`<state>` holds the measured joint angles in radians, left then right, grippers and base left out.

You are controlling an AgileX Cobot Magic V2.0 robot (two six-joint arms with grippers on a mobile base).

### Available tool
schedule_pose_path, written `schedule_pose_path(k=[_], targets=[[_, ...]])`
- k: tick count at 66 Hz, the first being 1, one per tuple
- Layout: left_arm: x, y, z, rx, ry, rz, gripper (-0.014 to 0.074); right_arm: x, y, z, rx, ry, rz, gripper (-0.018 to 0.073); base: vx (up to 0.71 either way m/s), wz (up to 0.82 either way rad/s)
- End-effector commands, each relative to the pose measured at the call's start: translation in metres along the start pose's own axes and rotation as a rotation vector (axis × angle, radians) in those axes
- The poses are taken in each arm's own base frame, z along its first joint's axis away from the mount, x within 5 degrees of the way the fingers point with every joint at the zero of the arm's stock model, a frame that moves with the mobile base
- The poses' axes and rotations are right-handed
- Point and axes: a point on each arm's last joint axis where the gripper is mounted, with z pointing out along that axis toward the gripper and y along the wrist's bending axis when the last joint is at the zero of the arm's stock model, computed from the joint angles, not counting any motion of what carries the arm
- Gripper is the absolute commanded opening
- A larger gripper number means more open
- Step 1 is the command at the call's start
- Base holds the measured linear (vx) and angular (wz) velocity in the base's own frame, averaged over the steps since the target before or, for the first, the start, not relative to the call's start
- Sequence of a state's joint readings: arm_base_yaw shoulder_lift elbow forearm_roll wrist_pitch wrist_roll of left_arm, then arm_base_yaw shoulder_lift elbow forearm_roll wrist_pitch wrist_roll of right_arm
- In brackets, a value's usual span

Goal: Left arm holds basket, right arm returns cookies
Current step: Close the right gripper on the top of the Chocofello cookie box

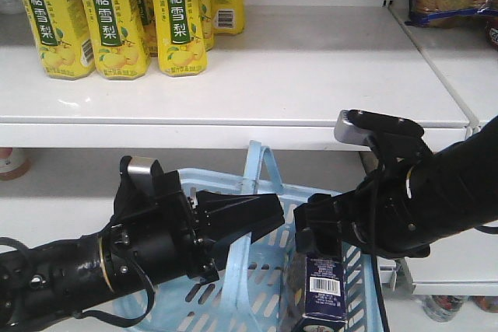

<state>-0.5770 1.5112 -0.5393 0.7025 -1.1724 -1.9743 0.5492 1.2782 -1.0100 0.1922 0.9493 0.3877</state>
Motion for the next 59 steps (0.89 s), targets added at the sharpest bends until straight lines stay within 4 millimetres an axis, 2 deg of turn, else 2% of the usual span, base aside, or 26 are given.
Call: schedule_pose_path(k=[1, 41, 59], targets=[[-0.014, -0.04, -0.004, 0.307, -0.11, 0.008, -0.0003, -0.008, 0.006, -0.009, -0.042, -0.072, 0.002, 0.0548, 0.0, 0.0], [-0.014, -0.04, -0.004, 0.307, -0.11, 0.008, -0.0003, -0.015, 0.005, 0.018, -0.011, -0.011, 0.018, 0.0548, 0.0, 0.0], [-0.014, -0.04, -0.004, 0.307, -0.11, 0.008, -0.0003, -0.01, 0.017, 0.031, -0.01, 0.004, -0.042, 0.0531, 0.0, 0.0]])
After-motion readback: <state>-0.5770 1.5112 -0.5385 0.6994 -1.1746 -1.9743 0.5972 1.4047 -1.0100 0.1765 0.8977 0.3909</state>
